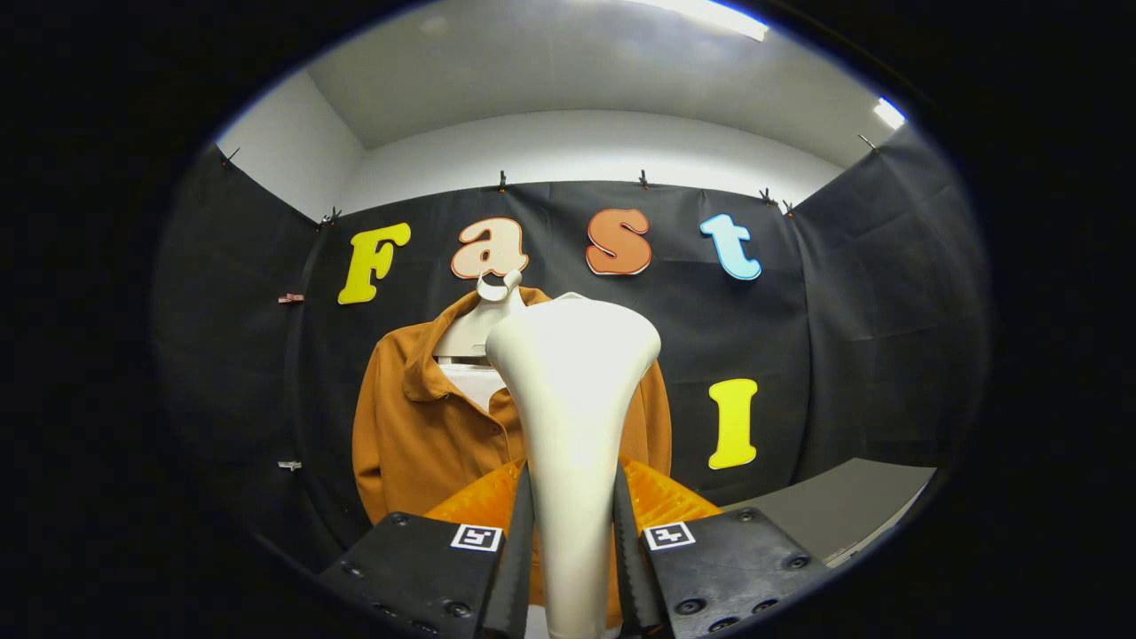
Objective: Iron the clothes twice with a garment steamer, once on the left side and once on the right side.
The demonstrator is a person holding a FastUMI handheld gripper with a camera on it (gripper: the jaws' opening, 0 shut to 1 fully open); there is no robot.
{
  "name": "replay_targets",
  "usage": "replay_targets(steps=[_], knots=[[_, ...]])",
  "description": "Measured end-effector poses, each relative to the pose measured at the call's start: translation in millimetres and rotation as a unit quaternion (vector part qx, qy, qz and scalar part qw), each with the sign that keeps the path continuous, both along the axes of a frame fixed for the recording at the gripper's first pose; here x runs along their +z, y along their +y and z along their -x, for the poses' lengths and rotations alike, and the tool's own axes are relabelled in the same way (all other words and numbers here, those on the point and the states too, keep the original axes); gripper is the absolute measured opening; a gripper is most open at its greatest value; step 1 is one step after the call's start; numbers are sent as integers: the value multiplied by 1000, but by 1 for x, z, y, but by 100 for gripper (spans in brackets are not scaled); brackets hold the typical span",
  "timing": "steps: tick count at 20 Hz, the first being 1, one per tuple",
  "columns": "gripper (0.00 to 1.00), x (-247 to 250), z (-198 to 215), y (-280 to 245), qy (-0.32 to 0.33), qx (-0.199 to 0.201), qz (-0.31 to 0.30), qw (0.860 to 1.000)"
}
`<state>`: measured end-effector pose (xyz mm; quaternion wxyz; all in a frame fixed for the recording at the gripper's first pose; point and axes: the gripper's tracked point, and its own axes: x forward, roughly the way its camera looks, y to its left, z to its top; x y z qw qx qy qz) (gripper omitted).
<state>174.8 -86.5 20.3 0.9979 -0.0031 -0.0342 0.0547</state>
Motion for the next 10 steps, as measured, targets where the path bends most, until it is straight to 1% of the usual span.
replay_targets(steps=[10], knots=[[43, -3, -1, 0, 6, 1, -1, 1000]])
